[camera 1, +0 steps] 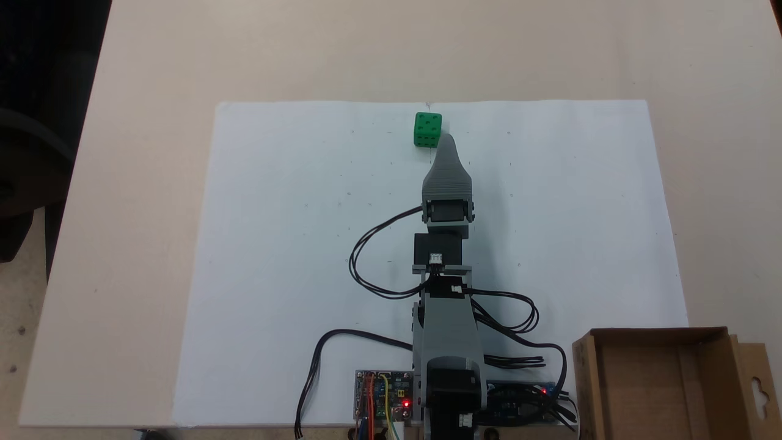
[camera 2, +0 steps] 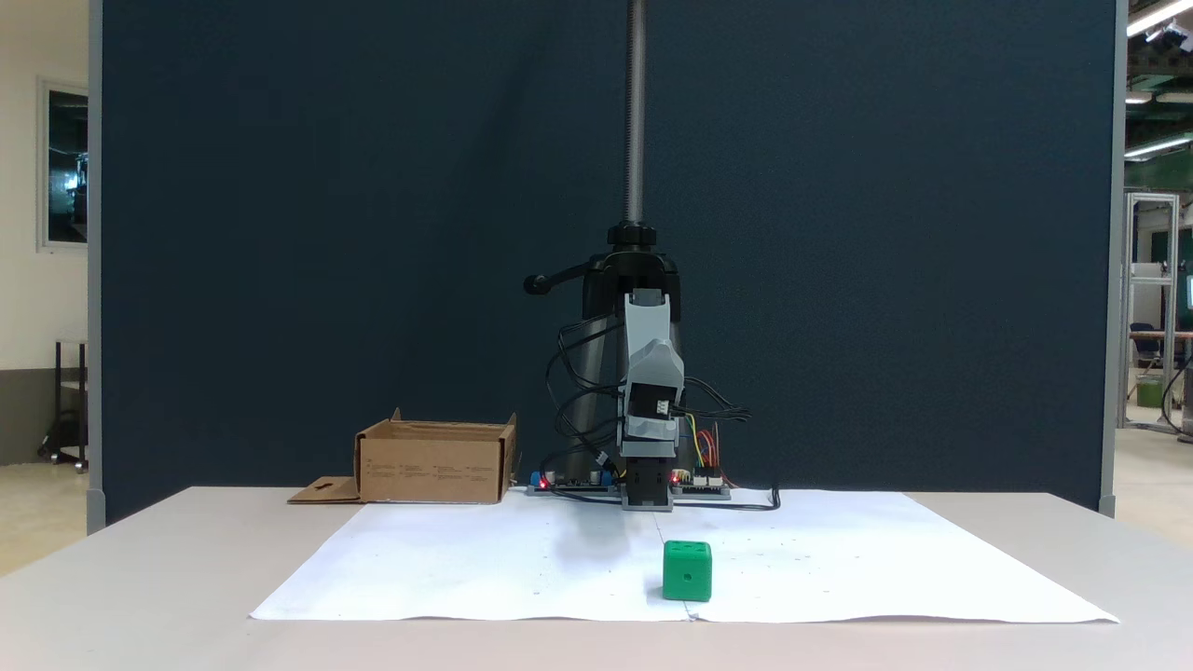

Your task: Grasp a green dice and put it in the bin.

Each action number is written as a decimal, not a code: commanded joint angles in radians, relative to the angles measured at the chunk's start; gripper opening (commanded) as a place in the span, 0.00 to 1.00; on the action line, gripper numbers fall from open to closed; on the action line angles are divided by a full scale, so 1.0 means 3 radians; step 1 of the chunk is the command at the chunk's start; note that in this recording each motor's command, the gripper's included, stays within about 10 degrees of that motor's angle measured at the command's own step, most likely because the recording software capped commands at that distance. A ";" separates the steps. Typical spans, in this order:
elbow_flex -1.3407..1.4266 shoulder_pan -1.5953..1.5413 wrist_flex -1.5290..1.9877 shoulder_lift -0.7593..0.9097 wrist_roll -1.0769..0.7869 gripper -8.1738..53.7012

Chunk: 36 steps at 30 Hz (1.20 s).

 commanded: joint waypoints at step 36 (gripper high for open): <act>0.0215 0.0005 0.0056 0.0368 0.0066 0.83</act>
